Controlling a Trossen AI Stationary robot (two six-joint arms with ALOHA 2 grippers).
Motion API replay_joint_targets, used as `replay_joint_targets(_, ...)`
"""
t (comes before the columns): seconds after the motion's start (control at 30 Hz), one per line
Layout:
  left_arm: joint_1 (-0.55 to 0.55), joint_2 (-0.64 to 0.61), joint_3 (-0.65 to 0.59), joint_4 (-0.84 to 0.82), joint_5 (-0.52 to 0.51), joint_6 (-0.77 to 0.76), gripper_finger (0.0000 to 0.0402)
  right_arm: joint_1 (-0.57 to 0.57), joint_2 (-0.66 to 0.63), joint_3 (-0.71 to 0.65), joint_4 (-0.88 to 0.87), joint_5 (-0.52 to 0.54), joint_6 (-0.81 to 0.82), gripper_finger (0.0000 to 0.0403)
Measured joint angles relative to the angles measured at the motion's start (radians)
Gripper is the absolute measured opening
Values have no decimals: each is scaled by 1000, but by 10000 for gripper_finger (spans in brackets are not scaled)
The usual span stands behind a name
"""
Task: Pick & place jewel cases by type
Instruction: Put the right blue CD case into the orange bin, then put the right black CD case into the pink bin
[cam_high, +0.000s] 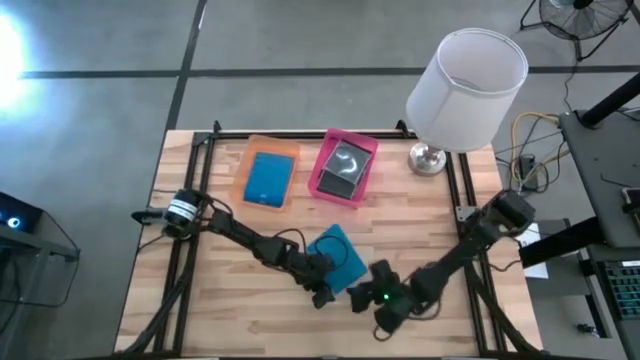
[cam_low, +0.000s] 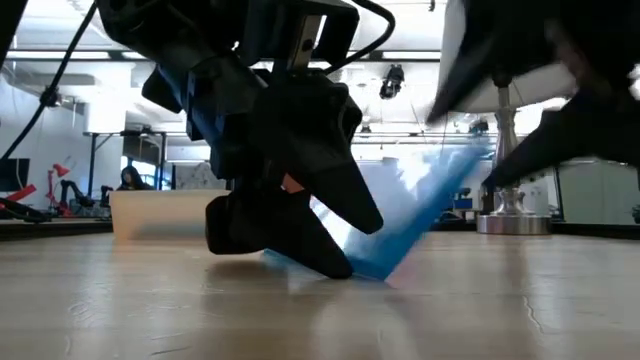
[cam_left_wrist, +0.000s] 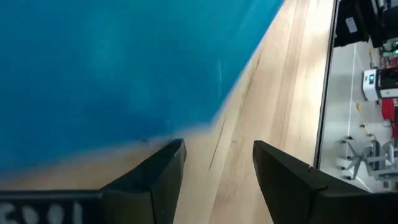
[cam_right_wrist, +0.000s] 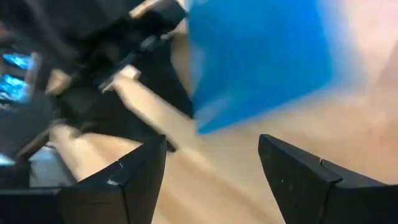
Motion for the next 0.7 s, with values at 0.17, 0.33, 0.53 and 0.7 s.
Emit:
replay_joint_targets(0.17, 0, -1, 1, 34, -9, -29, 180, -75, 21, -3, 128, -79, -156, 251)
replay_joint_targets(0.33, -8, -1, -1, 28, -15, -22, 180, -98, 44, -7, 96, -136, -240, 245)
replay_joint_targets(0.53, -21, -29, -2, 26, -57, -30, 180, -74, -25, -5, -237, -102, -47, 240)
replay_joint_targets(0.7, -20, -82, -7, 4, -175, 17, 181, -115, -48, -78, -312, -218, -46, 240)
